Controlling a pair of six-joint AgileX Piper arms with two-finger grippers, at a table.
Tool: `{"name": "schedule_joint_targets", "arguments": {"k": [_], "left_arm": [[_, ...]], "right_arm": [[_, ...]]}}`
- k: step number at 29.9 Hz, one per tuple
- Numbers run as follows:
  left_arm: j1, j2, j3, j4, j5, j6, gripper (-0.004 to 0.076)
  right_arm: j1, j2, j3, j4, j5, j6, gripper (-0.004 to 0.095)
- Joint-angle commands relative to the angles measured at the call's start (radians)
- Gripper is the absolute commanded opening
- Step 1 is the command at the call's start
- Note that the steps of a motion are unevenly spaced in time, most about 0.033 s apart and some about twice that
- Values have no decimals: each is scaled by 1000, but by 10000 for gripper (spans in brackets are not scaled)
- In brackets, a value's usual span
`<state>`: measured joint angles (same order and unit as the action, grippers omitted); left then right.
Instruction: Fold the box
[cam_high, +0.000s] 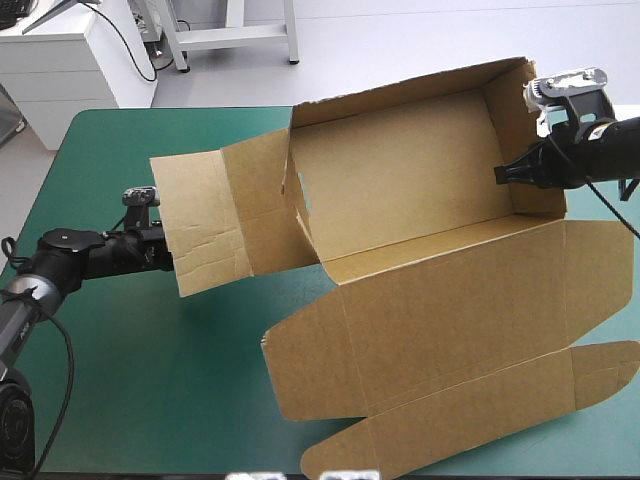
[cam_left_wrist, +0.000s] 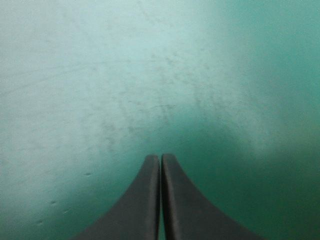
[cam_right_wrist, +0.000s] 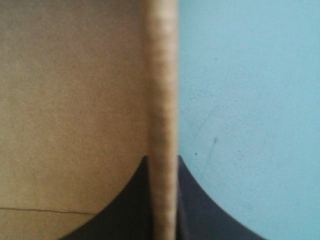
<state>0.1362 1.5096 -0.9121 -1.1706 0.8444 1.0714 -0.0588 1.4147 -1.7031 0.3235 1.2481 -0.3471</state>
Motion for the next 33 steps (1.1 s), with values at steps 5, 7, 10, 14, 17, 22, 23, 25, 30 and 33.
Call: {"name": "schedule_joint_targets", "arguments": {"k": [5, 7, 10, 14, 17, 22, 23, 25, 30, 33], "left_arm": [[-75, -22, -26, -246, 155, 116, -8], [-79, -22, -26, -307, 240, 155, -8], [-79, -22, -30, -413, 381, 210, -8], [-83, -31, -34, -525, 454, 219, -8], [-87, -45, -34, -541, 454, 219, -8], [-97, -64, -38, -548, 454, 219, -8], [-105, -69, -42, -548, 454, 219, -8], [-127, -78, -55, -548, 454, 219, -8], [-157, -92, -117, -548, 454, 202, -8], [-157, -92, -163, -548, 454, 172, -8]], "right_arm": [[-8, -37, -25, 58, -9, 0, -21], [-8, -37, -25, 56, -13, 0, -21], [-8, -37, -25, 52, -20, 0, -21], [-8, -35, -25, 41, -26, 12, -19], [-5, -35, -25, 26, -36, 31, -19], [-5, -16, -25, 24, -71, 57, -19], [-4, -6, -25, 24, -75, 62, -19], [-4, 6, -25, 30, -77, 73, -15], [-4, 30, -25, 24, -77, 82, -15], [-4, 33, -25, 24, -86, 86, -15]]}}
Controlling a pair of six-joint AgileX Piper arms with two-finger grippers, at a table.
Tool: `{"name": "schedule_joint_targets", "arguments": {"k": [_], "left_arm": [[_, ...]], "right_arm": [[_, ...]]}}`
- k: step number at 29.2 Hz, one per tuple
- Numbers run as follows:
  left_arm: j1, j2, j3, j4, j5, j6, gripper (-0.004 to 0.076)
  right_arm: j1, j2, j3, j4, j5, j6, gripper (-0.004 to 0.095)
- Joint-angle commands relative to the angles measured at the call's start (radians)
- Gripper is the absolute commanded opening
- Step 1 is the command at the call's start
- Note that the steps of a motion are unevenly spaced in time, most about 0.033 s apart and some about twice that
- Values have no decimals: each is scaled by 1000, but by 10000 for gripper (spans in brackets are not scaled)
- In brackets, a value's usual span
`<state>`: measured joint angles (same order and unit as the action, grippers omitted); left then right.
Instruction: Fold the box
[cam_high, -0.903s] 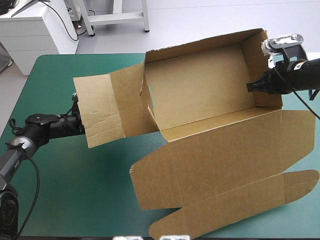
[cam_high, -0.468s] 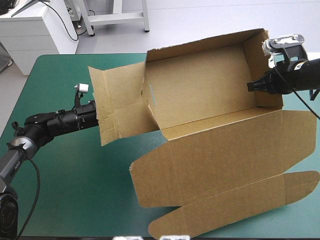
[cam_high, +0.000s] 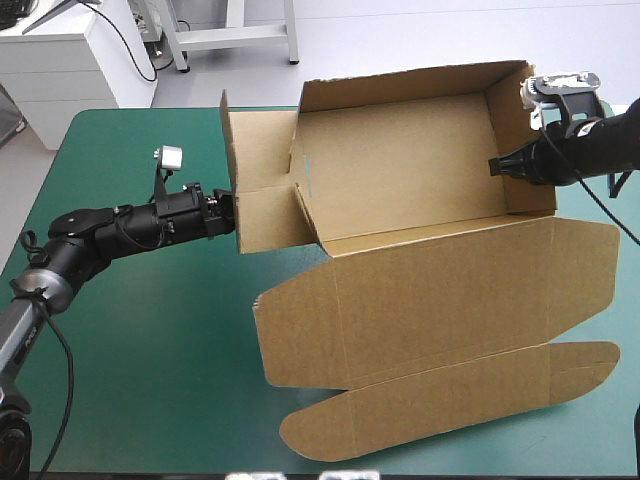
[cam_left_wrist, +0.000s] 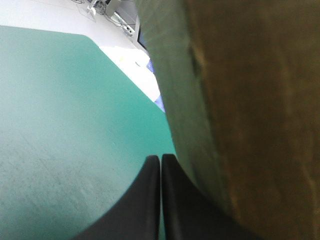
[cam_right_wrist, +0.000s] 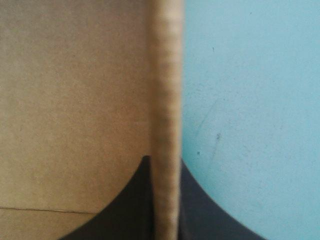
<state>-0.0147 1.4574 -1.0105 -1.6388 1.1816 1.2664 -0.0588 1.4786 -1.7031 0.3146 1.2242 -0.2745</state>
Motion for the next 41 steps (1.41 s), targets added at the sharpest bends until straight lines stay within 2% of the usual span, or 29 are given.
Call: {"name": "schedule_joint_targets", "arguments": {"k": [1, 6, 10, 15, 18, 23, 25, 26, 35, 41], "left_arm": [[-6, -40, -79, -80, 117, -23, -8], [-38, -40, -134, -80, 117, -51, -7], [-85, -40, -174, -80, 117, -46, -6], [-92, -40, -217, -73, 117, -44, 60], [-92, -40, -221, -62, 117, -50, 163], [-92, -40, -221, -29, 117, -55, 480], [-92, -40, -226, -34, 117, -71, 564], [-92, -40, -230, -31, 117, -70, 579], [-115, -40, -237, 22, 91, -120, 582], [-170, -40, -352, 304, -97, -317, 582]], "right_arm": [[-4, -31, -25, 33, -68, 13, -15], [14, -31, -25, 18, -101, 34, -13], [94, -31, -25, -97, -138, 93, -13], [146, -31, -25, -147, -186, 136, -14], [146, -31, -25, -131, -192, 140, -14], [146, -31, -25, -130, -190, 145, -13], [149, -31, -25, -128, -192, 152, -13], [157, -31, -25, -128, -192, 152, -13], [269, -29, -25, -241, -240, 236, -13], [342, -12, -25, -339, -244, 303, -13]]}}
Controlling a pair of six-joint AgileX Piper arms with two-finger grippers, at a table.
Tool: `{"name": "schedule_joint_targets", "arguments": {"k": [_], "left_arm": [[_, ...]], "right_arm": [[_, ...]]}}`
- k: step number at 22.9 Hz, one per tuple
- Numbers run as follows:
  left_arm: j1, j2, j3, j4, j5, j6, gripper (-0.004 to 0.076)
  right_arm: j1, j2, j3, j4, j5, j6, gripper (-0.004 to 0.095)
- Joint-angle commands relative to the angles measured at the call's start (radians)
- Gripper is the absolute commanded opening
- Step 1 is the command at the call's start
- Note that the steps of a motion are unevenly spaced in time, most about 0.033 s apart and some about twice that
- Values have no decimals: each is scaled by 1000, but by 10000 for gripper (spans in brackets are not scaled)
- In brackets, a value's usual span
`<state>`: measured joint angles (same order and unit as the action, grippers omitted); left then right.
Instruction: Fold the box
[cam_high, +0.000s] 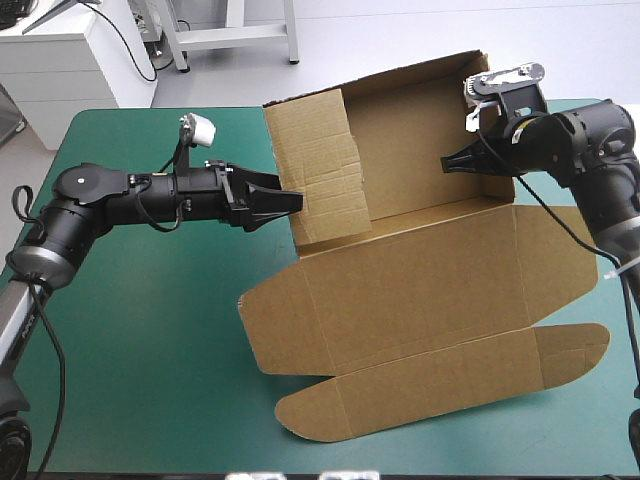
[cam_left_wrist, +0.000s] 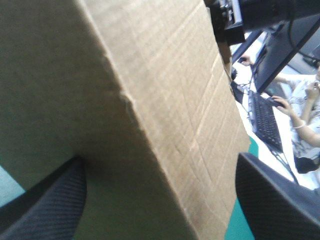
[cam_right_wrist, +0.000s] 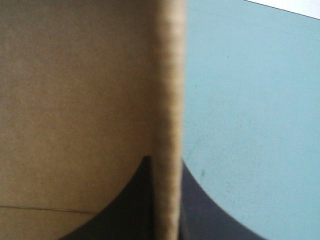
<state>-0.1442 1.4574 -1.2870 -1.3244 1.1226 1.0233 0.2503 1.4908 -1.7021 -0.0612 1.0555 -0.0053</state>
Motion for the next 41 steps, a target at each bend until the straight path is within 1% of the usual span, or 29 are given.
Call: {"name": "schedule_joint_targets", "arguments": {"k": [1, 2, 4, 6, 7, 8, 9, 10, 11, 15, 17, 18, 22, 23, 24, 25, 26, 30, 35, 37, 38, 40, 41], "left_arm": [[-55, -40, -103, 28, -66, -112, 582], [-71, -40, -128, 77, -90, -151, 582], [-123, -40, -190, 263, -162, -286, 581], [-175, -38, -250, 478, -224, -456, 575], [-226, -36, -290, 688, -272, -609, 561], [-245, -35, -301, 750, -288, -661, 556], [-275, -36, -315, 831, -331, -752, 546], [-283, -36, -318, 838, -351, -773, 545], [-295, -32, -318, 844, -389, -828, 542], [-297, -2, -318, 865, -391, -969, 493], [-297, 6, -318, 893, -395, -1001, 456], [-297, 10, -318, 907, -395, -1005, 417], [-297, 12, -318, 919, -403, -1005, 226], [-297, 12, -318, 919, -403, -1005, 167], [-297, 12, -318, 914, -403, -999, 99], [-297, 12, -318, 914, -403, -991, 63], [-297, 12, -318, 911, -403, -974, 3], [-297, 12, -318, 907, -403, -945, -8], [-297, 16, -318, 934, -397, -944, -8], [-295, 38, -319, 970, -358, -944, -8], [-295, 68, -322, 1000, -313, -944, -8], [-295, 122, -326, 1002, -256, -944, -8], [-295, 141, -326, 999, -245, -944, -8]], "right_arm": [[38, -18, -26, 37, -76, 44, -13], [44, -12, -26, 37, -76, 60, -13], [51, -5, -26, 42, -95, 80, -13], [55, 0, -26, 69, -123, 93, -14], [55, 4, -26, 110, -141, 93, -14], [55, 5, -26, 127, -147, 93, -14], [55, 8, -26, 141, -150, 93, -13], [55, 8, -26, 148, -153, 93, -13], [55, 8, -26, 160, -155, 88, -13], [55, 8, -26, 192, -156, 65, -15], [55, 8, -26, 205, -156, 52, -15], [55, 8, -26, 207, -156, 52, -15], [55, 8, -26, 207, -161, 48, -15], [55, 8, -26, 210, -163, 48, -15], [55, 8, -26, 226, -168, 40, -15], [55, 8, -26, 238, -169, 28, -15], [55, 8, -26, 261, -172, 13, -15], [55, 8, -26, 244, -167, 13, -15], [55, 8, -26, 172, -86, 0, -15], [55, 15, -26, 125, -47, -4, -15], [55, 28, -26, 96, -13, -6, -15], [55, 65, -26, 99, 36, -6, -15], [55, 83, -26, 104, 45, -9, -15]]}}
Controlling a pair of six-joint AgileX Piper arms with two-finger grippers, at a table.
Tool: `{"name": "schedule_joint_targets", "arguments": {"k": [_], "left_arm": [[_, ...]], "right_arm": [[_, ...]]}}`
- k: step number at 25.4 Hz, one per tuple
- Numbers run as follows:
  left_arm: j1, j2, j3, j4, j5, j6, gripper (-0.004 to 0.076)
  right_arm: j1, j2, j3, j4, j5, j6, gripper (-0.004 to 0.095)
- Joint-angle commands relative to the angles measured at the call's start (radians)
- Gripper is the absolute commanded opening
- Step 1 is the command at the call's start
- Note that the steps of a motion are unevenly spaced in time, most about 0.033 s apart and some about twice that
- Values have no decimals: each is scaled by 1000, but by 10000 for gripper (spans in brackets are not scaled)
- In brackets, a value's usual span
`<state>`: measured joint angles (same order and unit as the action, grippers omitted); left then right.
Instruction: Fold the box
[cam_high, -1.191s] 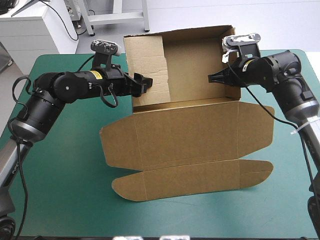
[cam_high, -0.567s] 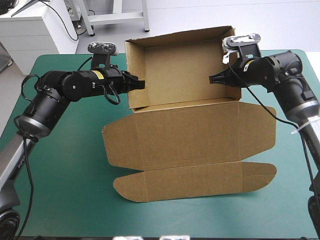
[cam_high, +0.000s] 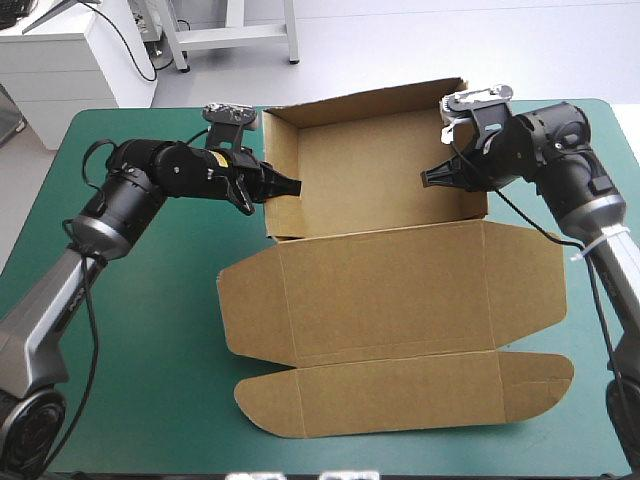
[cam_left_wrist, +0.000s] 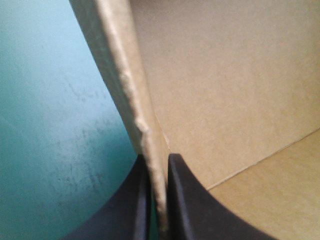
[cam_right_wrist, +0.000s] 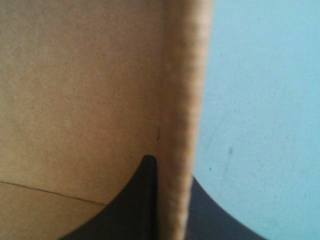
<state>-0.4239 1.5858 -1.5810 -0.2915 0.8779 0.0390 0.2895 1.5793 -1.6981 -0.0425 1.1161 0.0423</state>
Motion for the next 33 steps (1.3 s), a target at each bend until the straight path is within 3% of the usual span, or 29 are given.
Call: {"name": "schedule_joint_targets", "arguments": {"k": [1, 9, 13, 23, 25, 28, 33], "left_arm": [[-15, 48, -32, -36, 24, 40, -8], [-12, 182, -138, 68, 209, 44, -8], [-12, 237, -171, 109, 296, 40, -8], [-12, 280, -186, 111, 353, 40, -6], [-12, 280, -222, 113, 369, 40, -3], [-12, 280, -268, 117, 390, 40, 40], [-12, 278, -339, 125, 412, 40, 224]], "right_arm": [[16, 34, -30, 118, 7, -70, -15], [16, 213, -30, 224, 67, -85, -15], [16, 250, -30, 213, 89, -84, -15], [16, 276, -30, 191, 107, -80, -14], [16, 276, -30, 155, 118, -75, 49], [16, 276, -30, 131, 129, -75, 244], [16, 276, -30, 138, 129, -75, 671]]}}
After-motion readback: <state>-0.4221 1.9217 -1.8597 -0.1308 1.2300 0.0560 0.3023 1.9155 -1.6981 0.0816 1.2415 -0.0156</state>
